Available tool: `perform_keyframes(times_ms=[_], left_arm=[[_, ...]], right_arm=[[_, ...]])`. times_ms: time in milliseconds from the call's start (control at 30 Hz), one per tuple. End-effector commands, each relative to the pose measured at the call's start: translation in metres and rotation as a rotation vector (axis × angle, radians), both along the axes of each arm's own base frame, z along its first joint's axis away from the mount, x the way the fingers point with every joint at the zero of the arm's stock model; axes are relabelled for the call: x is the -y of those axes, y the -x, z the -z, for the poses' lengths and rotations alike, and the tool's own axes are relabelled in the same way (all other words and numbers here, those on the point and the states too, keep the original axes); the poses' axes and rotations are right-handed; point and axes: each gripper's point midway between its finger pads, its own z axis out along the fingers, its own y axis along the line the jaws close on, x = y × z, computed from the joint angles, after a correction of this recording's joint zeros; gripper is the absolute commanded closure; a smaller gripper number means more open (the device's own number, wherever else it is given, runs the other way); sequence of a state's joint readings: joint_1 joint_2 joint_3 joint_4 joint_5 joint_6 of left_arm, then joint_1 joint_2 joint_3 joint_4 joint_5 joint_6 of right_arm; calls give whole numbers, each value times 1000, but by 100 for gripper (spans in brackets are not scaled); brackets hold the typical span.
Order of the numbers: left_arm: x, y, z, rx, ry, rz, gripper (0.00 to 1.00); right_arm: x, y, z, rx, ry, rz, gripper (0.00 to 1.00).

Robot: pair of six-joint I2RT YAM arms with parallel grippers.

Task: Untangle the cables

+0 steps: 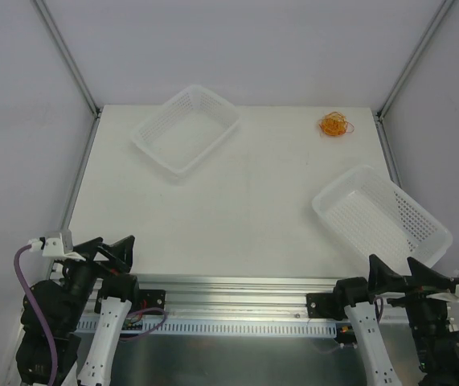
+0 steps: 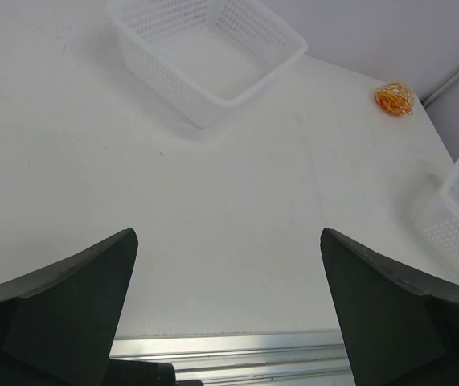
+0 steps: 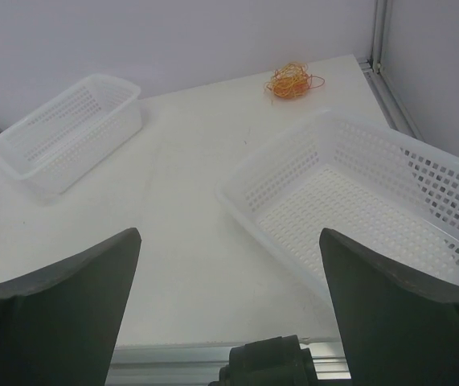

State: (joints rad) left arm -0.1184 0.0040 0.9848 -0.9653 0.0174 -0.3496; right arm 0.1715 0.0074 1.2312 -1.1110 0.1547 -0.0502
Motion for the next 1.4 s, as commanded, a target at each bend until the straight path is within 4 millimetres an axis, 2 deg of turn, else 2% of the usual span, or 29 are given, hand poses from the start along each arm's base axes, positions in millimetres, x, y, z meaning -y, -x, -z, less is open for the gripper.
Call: perform_keyframes(times_ms=[0, 100, 200, 233, 333, 367, 433, 467, 500, 533, 567, 600, 667, 700, 767, 800, 833, 900, 933, 967, 1000, 1033, 1067, 1100, 1133, 1233, 1267, 1367], left_arm=[[2, 22, -8, 135, 40, 26, 1], [11, 19, -4, 102, 77, 64, 1], [18, 10, 7, 35, 109, 83, 1], [20, 8, 9, 18, 116, 88, 1], [25, -2, 18, -54, 138, 98, 1], [26, -4, 19, -69, 143, 99, 1], [27, -14, 26, -134, 150, 88, 1], [26, -19, 29, -164, 149, 79, 1], [26, -22, 31, -178, 152, 69, 1], [24, -28, 34, -198, 147, 54, 1], [23, -31, 33, -198, 143, 45, 1], [20, -34, 35, -207, 137, 30, 1], [15, -44, 40, -237, 128, -9, 1], [14, -47, 42, -252, 127, -19, 1], [15, -55, 46, -299, 127, -25, 1], [16, -57, 48, -317, 126, -21, 1], [17, -60, 50, -337, 124, -21, 1], [19, -65, 56, -380, 130, -20, 1], [20, -66, 58, -396, 136, -24, 1], [20, -69, 60, -410, 139, -31, 1], [19, -71, 61, -417, 150, -45, 1], [18, -73, 61, -419, 156, -52, 1], [18, -74, 62, -423, 158, -60, 1], [17, -75, 64, -430, 165, -68, 1], [16, -76, 64, -427, 164, -77, 1], [16, -76, 63, -425, 170, -78, 1], [16, -76, 61, -412, 169, -76, 1], [21, -78, 63, -398, 158, -35, 1]], right_arm=[[-10, -17, -4, -44, -37, -22, 0], [-13, -27, -4, -77, -72, -19, 0], [-25, -43, -7, -116, -72, -69, 0], [-32, -53, -7, -153, -79, -94, 1], [-37, -75, -12, -194, -100, -90, 0], [-40, -92, -9, -260, -103, -85, 0], [-41, -107, -13, -300, -102, -72, 0], [-43, -127, -9, -366, -105, -57, 0], [-43, -135, -13, -374, -112, -46, 0], [-42, -157, -9, -418, -122, -9, 0], [-40, -160, -15, -393, -122, 3, 1], [-43, -181, -8, -438, -122, 16, 0], [-40, -208, -12, -425, -127, 62, 0], [-40, -229, -1, -480, -140, 93, 1], [-37, -258, -1, -475, -167, 130, 0], [-38, -279, 14, -521, -199, 153, 0], [-34, -294, 20, -534, -232, 172, 0], [-33, -325, 20, -505, -285, 178, 0], [-31, -346, 37, -544, -313, 207, 1], [-29, -362, 28, -507, -329, 216, 0], [-28, -375, 32, -510, -337, 229, 0], [-23, -393, 50, -540, -361, 265, 1], [-21, -408, 54, -527, -383, 273, 0], [-19, -421, 49, -504, -401, 275, 0], [-14, -442, 59, -504, -427, 292, 1], [-15, -469, 78, -525, -446, 291, 0], [-7, -486, 88, -507, -470, 295, 1], [0, -511, 102, -482, -516, 285, 5]])
